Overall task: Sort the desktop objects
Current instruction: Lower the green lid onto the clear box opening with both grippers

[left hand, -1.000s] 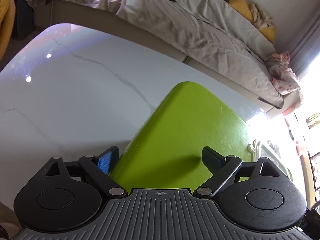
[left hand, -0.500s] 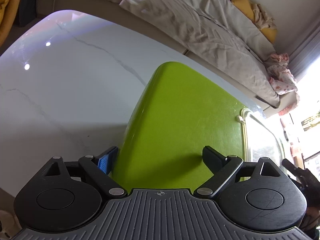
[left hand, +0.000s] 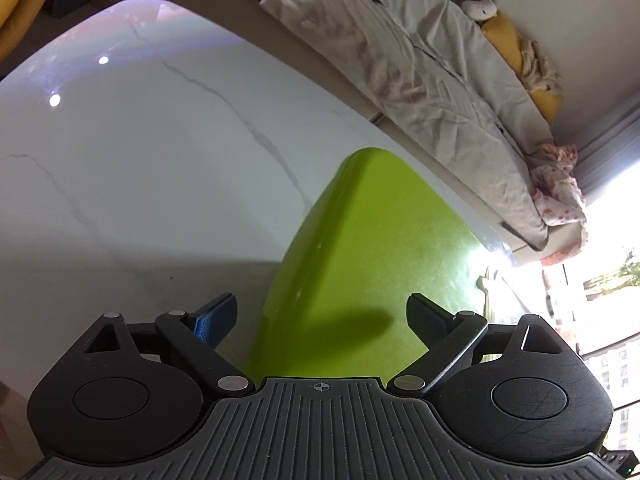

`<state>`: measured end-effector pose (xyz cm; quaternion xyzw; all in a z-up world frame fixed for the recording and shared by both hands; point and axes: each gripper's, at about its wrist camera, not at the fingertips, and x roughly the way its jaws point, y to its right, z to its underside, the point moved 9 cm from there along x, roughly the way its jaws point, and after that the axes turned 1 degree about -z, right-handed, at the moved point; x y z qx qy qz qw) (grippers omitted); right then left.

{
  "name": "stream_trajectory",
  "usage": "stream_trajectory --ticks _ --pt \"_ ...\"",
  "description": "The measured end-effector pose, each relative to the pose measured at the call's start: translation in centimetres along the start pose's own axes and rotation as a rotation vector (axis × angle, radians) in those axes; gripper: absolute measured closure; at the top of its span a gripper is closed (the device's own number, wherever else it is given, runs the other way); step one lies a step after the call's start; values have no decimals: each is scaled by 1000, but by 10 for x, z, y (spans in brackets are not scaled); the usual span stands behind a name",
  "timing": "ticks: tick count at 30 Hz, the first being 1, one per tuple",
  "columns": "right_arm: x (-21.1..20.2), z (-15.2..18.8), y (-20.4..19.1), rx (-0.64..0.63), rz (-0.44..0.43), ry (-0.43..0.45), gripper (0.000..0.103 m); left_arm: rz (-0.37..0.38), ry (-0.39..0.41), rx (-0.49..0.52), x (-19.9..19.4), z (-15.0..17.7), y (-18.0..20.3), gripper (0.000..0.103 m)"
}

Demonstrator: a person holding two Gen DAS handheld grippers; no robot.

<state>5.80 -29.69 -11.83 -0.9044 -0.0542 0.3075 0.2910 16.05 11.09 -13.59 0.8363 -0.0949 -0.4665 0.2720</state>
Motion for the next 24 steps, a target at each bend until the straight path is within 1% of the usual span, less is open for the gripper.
stream_trajectory --ticks 1,3,4,5,7,8,10,12,13,14,15,16,18,21,24 --pt "2 -3 -3 -32 9 5 49 6 24 31 -5 0 10 8" --pt "5 -10 -10 -97 27 14 57 -42 69 94 -15 2 23 8" --pt "6 -15 -16 -142 38 20 61 -48 88 119 -19 3 28 8" --pt "8 -20 -23 -191 49 26 69 -42 98 128 -23 4 31 9" --pt "18 -27 -32 -218 33 9 79 -29 79 104 -21 7 34 12" --pt "24 -31 -36 -227 23 0 77 -39 63 94 -17 8 32 18" --pt "28 -34 -42 -252 47 5 77 -65 22 80 -8 13 23 24" --pt "23 -36 -42 -209 31 26 73 -77 -18 60 1 19 13 23" --pt "21 -38 -41 -184 21 37 55 -65 -26 43 0 21 8 17" --pt "16 -38 -36 -156 29 57 34 -63 -26 34 -2 22 4 13" --pt "11 -39 -31 -127 41 79 27 -64 -21 27 -2 20 1 11" --pt "10 -37 -25 -108 47 76 23 -66 -16 19 -3 18 -3 10" --pt "10 -31 -13 -75 56 57 25 -63 -8 -6 -5 12 -10 10" --pt "10 -23 4 -26 69 28 31 -29 -14 -16 -3 8 -7 10" --pt "12 -18 16 60 -6 2 46 -9 -15 9 2 4 8 10"
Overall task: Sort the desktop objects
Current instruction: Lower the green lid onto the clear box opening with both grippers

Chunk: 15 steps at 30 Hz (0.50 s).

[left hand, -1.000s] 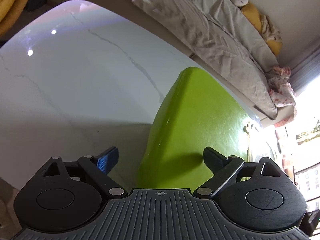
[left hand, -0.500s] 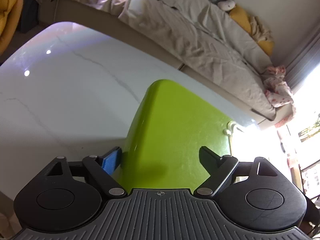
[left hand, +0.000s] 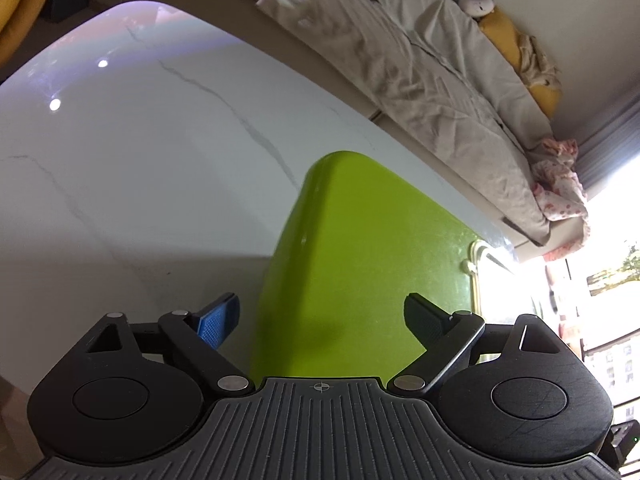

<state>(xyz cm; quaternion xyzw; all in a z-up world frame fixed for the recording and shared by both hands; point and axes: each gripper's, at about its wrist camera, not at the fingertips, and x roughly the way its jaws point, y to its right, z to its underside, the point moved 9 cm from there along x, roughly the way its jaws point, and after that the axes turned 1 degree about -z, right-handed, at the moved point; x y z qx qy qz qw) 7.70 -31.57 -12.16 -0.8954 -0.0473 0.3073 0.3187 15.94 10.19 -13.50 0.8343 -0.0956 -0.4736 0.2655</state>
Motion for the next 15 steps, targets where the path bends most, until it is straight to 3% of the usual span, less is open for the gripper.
stream_trajectory --ticks 1,4,11,15 --pt "-1 2 -2 -9 -2 -1 52 -22 2 14 2 -3 4 8" --pt "-4 7 -11 -59 11 1 53 -87 36 84 5 -13 18 5" --pt "5 8 -25 -118 28 -19 55 -171 5 133 8 -1 14 2" --pt "9 15 -35 -159 29 -33 55 -140 8 103 -5 5 5 2"
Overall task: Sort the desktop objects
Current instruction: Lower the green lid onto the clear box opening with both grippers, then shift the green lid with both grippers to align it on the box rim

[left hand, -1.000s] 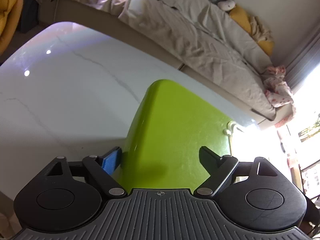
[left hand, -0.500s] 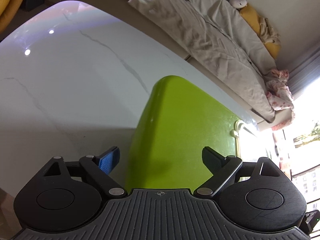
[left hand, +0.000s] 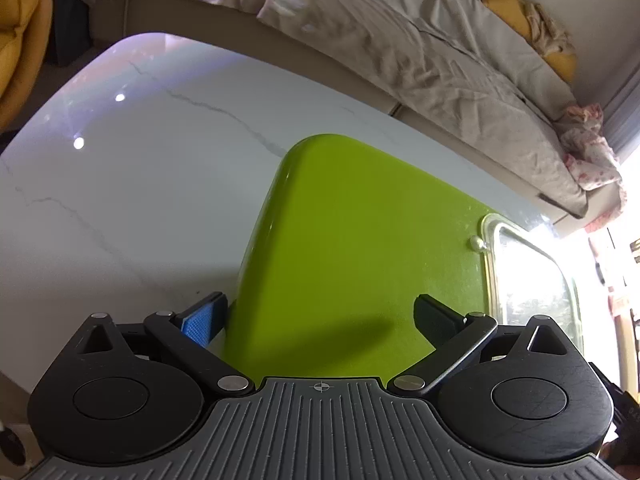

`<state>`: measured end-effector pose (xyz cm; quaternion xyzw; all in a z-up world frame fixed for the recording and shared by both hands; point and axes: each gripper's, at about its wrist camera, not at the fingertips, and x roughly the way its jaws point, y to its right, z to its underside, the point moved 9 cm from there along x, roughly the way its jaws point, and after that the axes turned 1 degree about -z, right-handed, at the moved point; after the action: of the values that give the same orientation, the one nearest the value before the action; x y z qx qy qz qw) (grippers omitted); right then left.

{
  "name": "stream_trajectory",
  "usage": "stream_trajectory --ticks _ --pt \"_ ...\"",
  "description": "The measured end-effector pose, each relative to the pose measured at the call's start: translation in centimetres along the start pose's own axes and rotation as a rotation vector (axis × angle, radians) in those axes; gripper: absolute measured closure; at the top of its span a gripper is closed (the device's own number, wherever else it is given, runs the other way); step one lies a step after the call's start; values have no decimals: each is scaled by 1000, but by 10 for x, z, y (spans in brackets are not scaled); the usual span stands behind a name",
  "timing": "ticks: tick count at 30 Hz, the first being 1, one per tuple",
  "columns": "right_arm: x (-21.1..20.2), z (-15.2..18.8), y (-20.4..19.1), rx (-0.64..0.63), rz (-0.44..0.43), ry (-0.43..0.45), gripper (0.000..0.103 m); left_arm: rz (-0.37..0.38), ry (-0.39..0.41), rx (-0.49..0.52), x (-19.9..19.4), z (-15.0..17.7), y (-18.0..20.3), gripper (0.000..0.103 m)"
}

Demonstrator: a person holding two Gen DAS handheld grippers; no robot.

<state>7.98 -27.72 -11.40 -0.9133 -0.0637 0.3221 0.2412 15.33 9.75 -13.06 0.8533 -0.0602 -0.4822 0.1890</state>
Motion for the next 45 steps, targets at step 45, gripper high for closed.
stream_trajectory --ticks 45 --pt "-54 62 -46 216 -177 -124 20 64 -195 238 -66 100 54 0"
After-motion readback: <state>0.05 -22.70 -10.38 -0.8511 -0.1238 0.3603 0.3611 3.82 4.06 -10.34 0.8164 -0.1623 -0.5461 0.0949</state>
